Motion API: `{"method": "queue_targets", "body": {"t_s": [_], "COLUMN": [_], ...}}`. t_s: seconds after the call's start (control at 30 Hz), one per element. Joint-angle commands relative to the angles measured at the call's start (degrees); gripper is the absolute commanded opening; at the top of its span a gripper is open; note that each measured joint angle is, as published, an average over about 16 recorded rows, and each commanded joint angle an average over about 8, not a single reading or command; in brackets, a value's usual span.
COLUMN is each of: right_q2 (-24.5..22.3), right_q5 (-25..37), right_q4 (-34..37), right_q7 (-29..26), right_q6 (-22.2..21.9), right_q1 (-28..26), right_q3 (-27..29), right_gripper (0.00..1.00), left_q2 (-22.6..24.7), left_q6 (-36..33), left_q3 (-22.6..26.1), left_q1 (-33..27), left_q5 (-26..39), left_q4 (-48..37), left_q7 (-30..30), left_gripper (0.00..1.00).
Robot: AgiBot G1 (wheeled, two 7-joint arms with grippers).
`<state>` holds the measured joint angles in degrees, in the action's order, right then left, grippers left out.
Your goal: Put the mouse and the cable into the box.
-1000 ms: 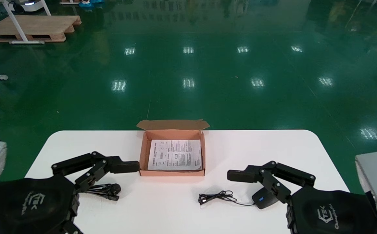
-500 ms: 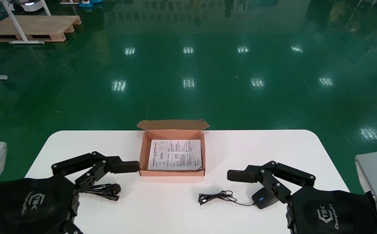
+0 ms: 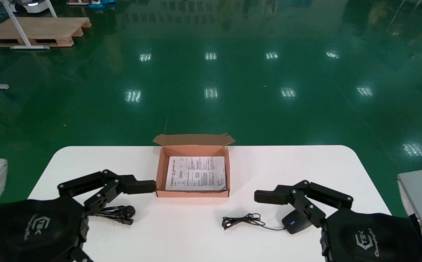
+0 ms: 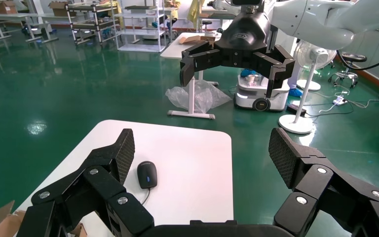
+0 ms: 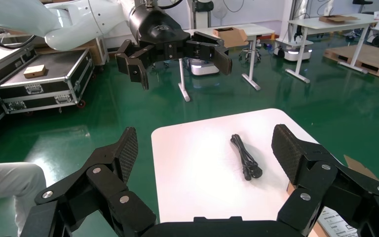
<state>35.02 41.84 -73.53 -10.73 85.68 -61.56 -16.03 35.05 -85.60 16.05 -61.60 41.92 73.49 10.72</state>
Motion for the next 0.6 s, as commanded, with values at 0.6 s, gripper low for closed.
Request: {"method": "queue_targets", "body": {"t_s": [0.6], "right_q2": [2.6], "right_q5": [11.1], "right_q4": [-0.9], "right_q7": [0.9], "right_q6": [-4.0], "right_q1": [-2.0], "right_q3": [-4.2], "right_gripper": [1.00], "left_q2": [-3.3], "left_q6": [-3.6], "left_q3": [8.6], "left_q1": [-12.4], "left_q5": [24.3], "left_q4": [3.6], "left_q7": [-2.8], "left_gripper": [1.00]}}
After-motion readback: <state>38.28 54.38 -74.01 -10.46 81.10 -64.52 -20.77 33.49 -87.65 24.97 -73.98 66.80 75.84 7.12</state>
